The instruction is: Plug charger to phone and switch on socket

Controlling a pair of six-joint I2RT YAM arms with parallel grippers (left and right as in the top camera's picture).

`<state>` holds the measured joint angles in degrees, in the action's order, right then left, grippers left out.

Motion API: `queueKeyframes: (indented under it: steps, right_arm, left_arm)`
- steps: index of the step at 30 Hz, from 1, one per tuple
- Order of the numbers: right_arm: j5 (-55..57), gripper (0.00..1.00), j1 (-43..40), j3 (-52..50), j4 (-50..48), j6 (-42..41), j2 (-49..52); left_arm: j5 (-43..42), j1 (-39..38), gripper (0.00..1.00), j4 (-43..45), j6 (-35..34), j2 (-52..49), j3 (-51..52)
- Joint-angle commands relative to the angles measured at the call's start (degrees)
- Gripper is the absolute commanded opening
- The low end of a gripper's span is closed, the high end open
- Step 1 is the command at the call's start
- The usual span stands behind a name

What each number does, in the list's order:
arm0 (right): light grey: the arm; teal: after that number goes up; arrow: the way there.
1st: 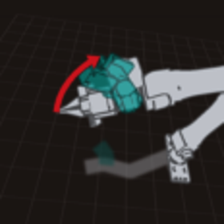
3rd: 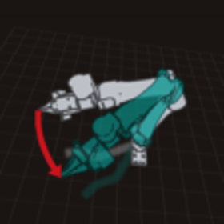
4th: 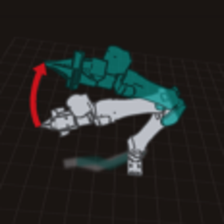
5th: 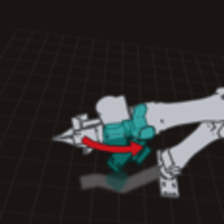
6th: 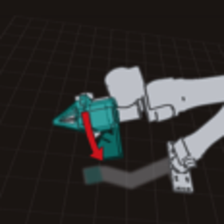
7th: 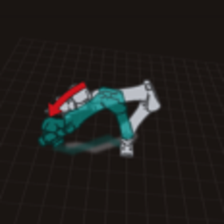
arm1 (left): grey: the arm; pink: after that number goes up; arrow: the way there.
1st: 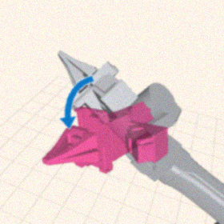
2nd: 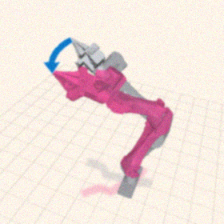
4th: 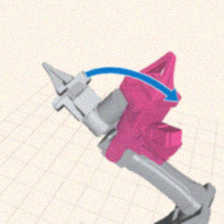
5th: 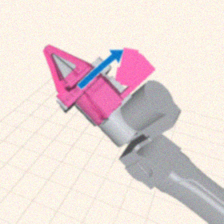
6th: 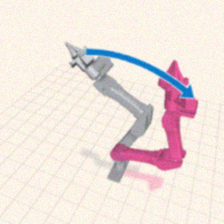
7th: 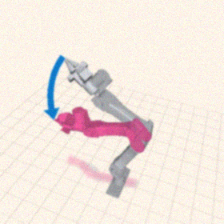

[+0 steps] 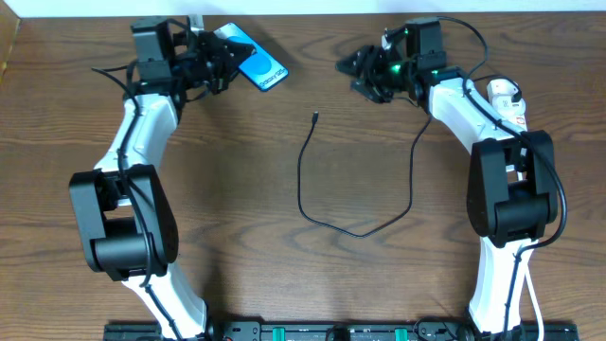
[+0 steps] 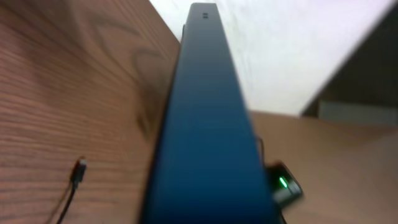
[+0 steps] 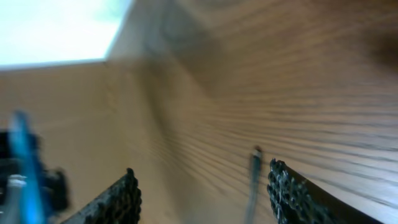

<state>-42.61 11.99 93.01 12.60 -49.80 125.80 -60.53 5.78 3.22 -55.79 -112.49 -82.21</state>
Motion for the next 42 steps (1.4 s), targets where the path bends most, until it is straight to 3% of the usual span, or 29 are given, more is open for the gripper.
queueKeyframes:
  steps: [1, 8, 17, 36, 42]
  right_arm:
    - [0.2, 0.62, 0.6, 0.5, 4.5, 15.0, -0.3]
    - [6.4, 0.59, 3.2, 3.6, 15.9, 19.7, -0.3]
    - [21.6, 0.60, 8.2, 15.5, 31.9, 23.7, -0.3]
    - [32.9, 0.53, 17.9, 16.1, 31.8, 11.0, 5.6]
    - [33.0, 0.43, 18.1, 16.1, 30.2, 9.5, 9.0]
  left_arm:
    - [-14.0, 1.2, 0.07, 0.5, 3.5, 1.1, -0.1]
    - [-19.9, 1.7, 0.08, 0.5, 3.5, 1.1, -0.1]
    - [-20.3, 4.0, 0.08, 0.5, 3.2, 1.1, -0.1]
    - [-20.3, 7.4, 0.07, 0.5, 2.6, 1.1, -0.1]
    - [-20.3, 7.4, 0.08, 0.5, 2.6, 1.1, -0.1]
